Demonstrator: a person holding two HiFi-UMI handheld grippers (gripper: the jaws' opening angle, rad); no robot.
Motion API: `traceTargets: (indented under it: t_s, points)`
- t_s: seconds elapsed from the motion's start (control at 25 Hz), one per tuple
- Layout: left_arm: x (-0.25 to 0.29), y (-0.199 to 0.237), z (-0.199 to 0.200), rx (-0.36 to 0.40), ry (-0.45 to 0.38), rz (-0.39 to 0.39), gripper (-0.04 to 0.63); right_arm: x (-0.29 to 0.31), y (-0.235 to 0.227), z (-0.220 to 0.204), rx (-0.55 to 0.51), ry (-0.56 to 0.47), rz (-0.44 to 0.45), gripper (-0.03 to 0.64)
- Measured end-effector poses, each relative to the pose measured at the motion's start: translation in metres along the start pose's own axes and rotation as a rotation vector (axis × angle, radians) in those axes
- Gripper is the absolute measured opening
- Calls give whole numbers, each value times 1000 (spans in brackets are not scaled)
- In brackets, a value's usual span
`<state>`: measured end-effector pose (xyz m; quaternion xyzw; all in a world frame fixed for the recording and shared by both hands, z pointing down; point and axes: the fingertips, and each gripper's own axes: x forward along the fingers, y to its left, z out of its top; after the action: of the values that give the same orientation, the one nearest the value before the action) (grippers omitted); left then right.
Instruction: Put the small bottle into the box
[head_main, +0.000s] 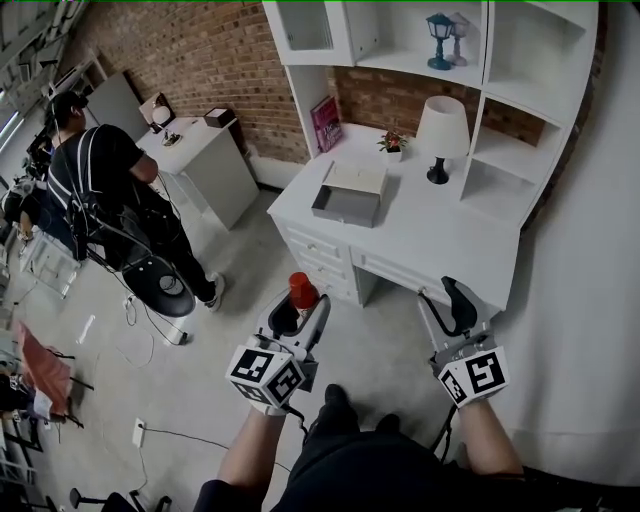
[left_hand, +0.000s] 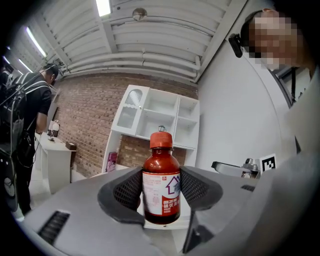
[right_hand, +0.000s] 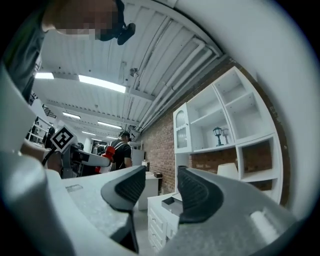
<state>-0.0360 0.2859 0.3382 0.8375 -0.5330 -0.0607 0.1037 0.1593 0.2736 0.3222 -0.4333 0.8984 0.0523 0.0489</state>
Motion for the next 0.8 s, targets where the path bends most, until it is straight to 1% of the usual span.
traceTargets:
  t_s: [0.16,0.4,0.8]
  points:
    - [10,19,-10,-28,26,7,219,8,-7,-15,20,23,-9,192]
    - [56,51,-22,-93,48,-36,219,40,-29,-29,3,50,-56,190]
    - [141,155,-28,-164,110,-81,219,147,-49,-56,-9,118,-119,184]
